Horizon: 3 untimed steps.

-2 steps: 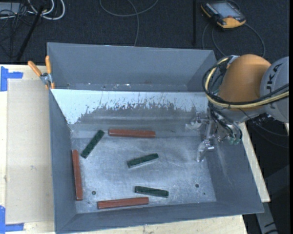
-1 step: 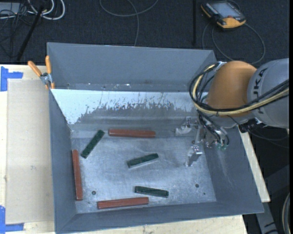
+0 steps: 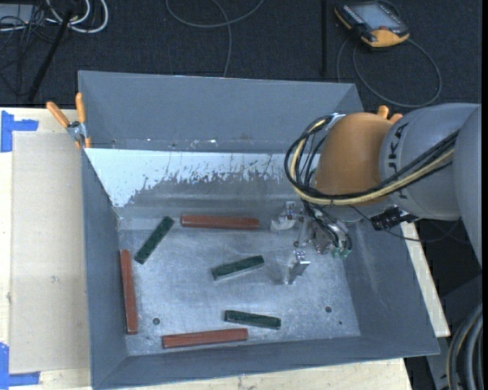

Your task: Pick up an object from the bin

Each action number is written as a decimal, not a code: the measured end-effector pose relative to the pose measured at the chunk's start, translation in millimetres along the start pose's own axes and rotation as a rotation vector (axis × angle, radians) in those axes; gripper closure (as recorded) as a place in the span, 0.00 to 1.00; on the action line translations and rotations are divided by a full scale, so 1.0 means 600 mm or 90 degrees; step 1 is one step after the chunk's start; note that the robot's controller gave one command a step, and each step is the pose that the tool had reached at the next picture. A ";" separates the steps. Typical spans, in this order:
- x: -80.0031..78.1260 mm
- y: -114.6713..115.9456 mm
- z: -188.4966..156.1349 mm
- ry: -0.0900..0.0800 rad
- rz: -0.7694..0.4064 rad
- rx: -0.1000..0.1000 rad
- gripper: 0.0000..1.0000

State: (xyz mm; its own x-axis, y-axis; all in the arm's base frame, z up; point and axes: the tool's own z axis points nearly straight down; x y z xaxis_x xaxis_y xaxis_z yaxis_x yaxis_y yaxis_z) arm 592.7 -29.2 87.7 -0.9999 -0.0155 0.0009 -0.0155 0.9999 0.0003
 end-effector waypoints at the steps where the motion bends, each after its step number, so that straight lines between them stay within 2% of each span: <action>1: -0.057 0.042 0.018 -0.009 0.118 0.000 1.00; 2: -0.053 0.045 0.021 -0.003 0.116 -0.001 0.00; 3: -0.053 0.045 0.021 -0.003 0.116 0.000 0.00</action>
Offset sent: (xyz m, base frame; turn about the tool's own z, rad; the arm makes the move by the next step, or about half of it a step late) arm 0.0000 0.0000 0.0000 0.0000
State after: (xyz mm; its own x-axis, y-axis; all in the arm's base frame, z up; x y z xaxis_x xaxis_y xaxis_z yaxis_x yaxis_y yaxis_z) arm 624.3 -1.9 75.0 -0.9862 0.1658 -0.0042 0.1658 0.9862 0.0012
